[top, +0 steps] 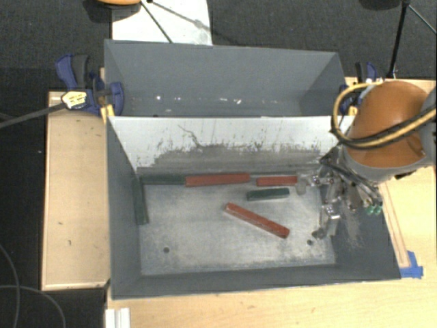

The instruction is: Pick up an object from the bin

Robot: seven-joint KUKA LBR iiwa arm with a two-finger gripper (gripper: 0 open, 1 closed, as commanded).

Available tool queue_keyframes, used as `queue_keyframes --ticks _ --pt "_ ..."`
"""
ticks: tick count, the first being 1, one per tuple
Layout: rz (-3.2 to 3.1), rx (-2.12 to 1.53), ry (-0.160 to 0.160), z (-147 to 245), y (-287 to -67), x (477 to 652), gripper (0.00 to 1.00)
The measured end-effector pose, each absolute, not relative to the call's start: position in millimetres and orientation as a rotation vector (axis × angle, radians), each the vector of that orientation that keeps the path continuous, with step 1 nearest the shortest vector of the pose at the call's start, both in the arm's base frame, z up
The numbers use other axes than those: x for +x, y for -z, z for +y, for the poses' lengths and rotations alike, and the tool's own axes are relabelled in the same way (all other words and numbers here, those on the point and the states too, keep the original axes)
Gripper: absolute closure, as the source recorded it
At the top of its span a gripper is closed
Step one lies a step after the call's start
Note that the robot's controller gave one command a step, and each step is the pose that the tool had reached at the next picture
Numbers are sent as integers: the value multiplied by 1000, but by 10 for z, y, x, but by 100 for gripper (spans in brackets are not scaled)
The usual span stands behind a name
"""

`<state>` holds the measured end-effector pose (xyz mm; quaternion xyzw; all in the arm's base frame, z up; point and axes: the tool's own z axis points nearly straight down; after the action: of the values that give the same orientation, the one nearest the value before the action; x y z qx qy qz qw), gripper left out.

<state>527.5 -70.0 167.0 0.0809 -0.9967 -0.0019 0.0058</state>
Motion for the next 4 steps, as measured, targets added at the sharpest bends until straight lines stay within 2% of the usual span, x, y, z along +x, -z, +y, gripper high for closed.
queue_keyframes --ticks 1,2,3,4 --pt "-3111 533 -7 -603 -1488 5360 0" --pt "-3141 42 1 -391 -1089 5320 0" --pt "-3087 599 1 -337 -707 5250 100" --pt "-3085 601 0 -338 -706 5245 0"
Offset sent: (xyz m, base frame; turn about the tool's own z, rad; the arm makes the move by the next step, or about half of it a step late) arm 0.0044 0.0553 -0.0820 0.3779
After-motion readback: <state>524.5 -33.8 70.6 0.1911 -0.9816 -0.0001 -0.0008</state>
